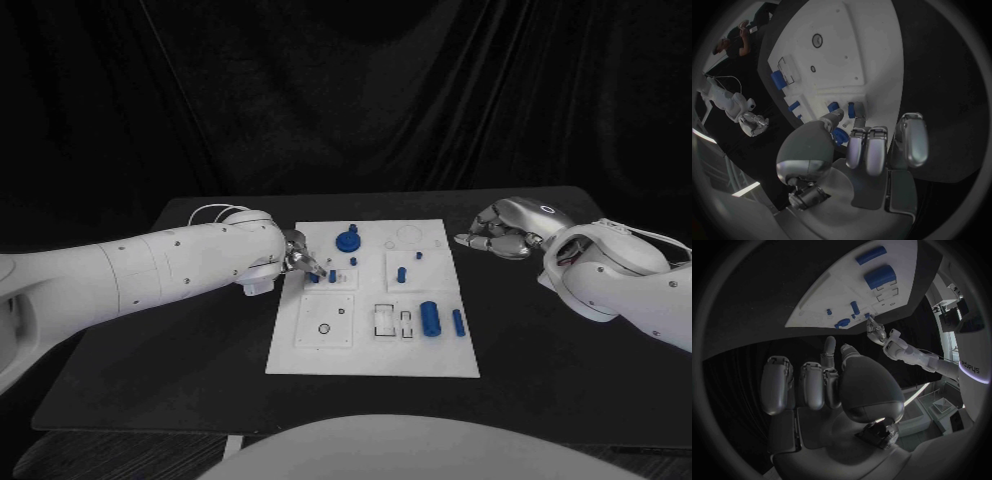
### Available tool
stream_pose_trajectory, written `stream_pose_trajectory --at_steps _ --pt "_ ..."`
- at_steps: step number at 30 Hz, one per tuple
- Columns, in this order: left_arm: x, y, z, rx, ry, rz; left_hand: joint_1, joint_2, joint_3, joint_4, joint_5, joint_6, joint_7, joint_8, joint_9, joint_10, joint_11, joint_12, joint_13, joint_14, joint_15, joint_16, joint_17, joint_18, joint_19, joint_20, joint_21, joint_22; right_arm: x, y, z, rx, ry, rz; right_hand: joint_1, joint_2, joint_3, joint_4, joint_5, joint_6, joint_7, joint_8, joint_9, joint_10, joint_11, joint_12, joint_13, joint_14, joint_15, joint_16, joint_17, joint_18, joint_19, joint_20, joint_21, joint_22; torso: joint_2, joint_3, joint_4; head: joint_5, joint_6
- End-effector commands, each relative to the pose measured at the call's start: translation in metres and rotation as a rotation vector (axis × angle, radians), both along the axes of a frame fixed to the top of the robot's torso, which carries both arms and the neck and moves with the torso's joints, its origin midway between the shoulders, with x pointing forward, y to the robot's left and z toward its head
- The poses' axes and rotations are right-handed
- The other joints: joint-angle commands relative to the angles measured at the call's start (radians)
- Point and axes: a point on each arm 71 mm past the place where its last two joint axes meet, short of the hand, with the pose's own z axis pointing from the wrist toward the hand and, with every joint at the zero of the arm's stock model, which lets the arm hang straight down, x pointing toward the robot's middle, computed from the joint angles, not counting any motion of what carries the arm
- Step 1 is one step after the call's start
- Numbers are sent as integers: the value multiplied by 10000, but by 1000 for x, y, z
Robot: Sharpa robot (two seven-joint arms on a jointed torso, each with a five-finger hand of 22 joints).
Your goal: Assemble the parts on the task board
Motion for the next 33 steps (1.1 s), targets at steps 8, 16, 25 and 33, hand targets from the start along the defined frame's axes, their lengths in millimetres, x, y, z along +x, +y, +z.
stream_pose_trajectory --at_steps 8,16,25,33 --pt "-5 4 -10 267 496 -17 -208 -33 -776 518 -501 -19 91 -130 -147 1045 127 35 2635 1071 101 26 2629 168 -31 43 -75 1804 -1 0 -2 -52 92 -75 81 5 58 -4 -33 80 -8 -55 -10 1049 78 35 2632 670 63 -42 482 119 263 83 -42 1938 4 -1 -3 18 1" --pt "-6 4 -12 264 522 -5 -234 -20 -1113 741 -702 -3 83 -50 -91 1045 126 35 2635 1071 102 26 2629 165 -13 48 -61 1810 -1 0 -3 -59 130 -57 89 -16 54 -9 -29 80 -6 -67 -12 1049 79 35 2632 670 63 -44 478 120 261 83 -48 1936 3 0 5 19 1" --pt "-6 4 -11 56 277 44 88 135 -2184 1372 -887 -109 -109 1439 1412 1045 -30 35 2635 1071 -25 26 2629 147 66 -59 17 1838 -1 0 -4 -65 153 -57 94 -19 55 -10 -26 81 -6 -71 -13 1049 79 35 2632 670 64 -45 476 121 260 83 -53 1935 7 -3 2 3 1" --pt "-6 3 -11 -91 116 43 173 287 -2402 1523 -852 -178 -155 1839 1811 1045 -70 35 2635 1071 -58 26 2629 138 95 -88 55 1850 -1 0 -5 -64 155 -61 98 -21 57 -10 -23 82 -6 -78 -14 1049 79 35 2632 670 64 -44 476 119 263 83 -48 1937 4 1 2 -2 1"
